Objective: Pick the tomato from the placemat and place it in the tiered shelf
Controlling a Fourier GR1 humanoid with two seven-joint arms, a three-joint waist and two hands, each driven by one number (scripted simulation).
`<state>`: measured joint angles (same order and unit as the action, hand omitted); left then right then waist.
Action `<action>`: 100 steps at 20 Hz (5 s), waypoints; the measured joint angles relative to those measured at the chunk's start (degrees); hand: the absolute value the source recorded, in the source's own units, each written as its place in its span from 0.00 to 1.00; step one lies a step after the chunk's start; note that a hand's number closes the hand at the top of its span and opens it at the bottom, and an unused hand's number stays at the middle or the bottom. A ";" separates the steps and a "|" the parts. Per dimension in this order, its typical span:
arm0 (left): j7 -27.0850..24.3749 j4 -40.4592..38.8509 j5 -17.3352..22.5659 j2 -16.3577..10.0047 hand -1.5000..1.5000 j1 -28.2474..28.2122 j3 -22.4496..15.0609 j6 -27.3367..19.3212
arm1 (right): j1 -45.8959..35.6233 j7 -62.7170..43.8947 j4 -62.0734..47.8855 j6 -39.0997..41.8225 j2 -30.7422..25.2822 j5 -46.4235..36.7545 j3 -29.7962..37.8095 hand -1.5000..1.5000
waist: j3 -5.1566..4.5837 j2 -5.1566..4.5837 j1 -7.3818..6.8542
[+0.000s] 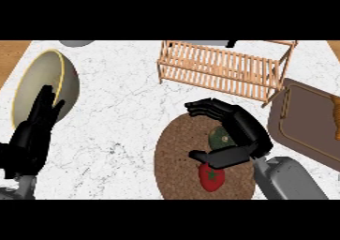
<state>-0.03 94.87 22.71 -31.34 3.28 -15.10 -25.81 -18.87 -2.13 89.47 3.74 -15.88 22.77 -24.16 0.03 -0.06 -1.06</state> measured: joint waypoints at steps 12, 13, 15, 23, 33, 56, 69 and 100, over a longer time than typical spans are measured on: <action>2.31 0.06 -1.77 1.57 0.50 1.68 0.65 -1.64 | -8.94 -5.31 9.87 26.05 -16.98 3.06 0.64 0.00 | -0.06 0.39 1.10; 2.52 -0.02 -1.74 1.67 0.50 1.82 0.70 -1.63 | -10.07 -6.21 11.42 26.92 -18.38 1.55 0.33 0.00 | -0.07 0.43 1.22; 2.19 -0.42 -1.83 1.84 0.50 1.55 0.82 -1.46 | -12.11 -8.45 15.09 27.63 -20.52 -2.45 -0.91 0.00 | -0.11 0.57 1.41; 3.05 -0.19 -2.55 2.07 0.50 1.73 1.43 -1.29 | -16.15 -22.93 27.62 27.47 -22.89 -17.89 -9.07 0.00 | -0.12 0.56 1.43; 4.11 0.24 -4.62 4.10 0.50 2.13 2.06 -0.36 | -14.35 -36.52 31.07 28.21 -16.12 -36.74 -20.98 0.00 | -0.05 0.24 0.98; 6.50 -0.85 -10.98 10.37 0.50 2.49 8.03 5.94 | -3.77 -17.78 12.79 28.49 -7.81 -65.57 -18.47 0.00 | -0.02 0.06 0.88; 8.13 1.19 -14.96 14.03 0.50 0.85 10.96 9.12 | 2.33 -6.61 5.60 24.07 -2.47 -76.12 -15.96 0.00 | -0.02 0.08 0.93; 8.66 0.84 -17.84 16.87 0.50 2.14 13.41 13.06 | -1.03 -56.96 -1.01 1.65 15.19 -77.11 -11.38 1.00 | -0.09 0.08 -0.72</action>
<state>8.63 95.71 4.87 -14.47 5.42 -1.70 -12.75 -19.90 -59.09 88.47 5.39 -0.69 -54.34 -35.55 -0.06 0.02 -1.77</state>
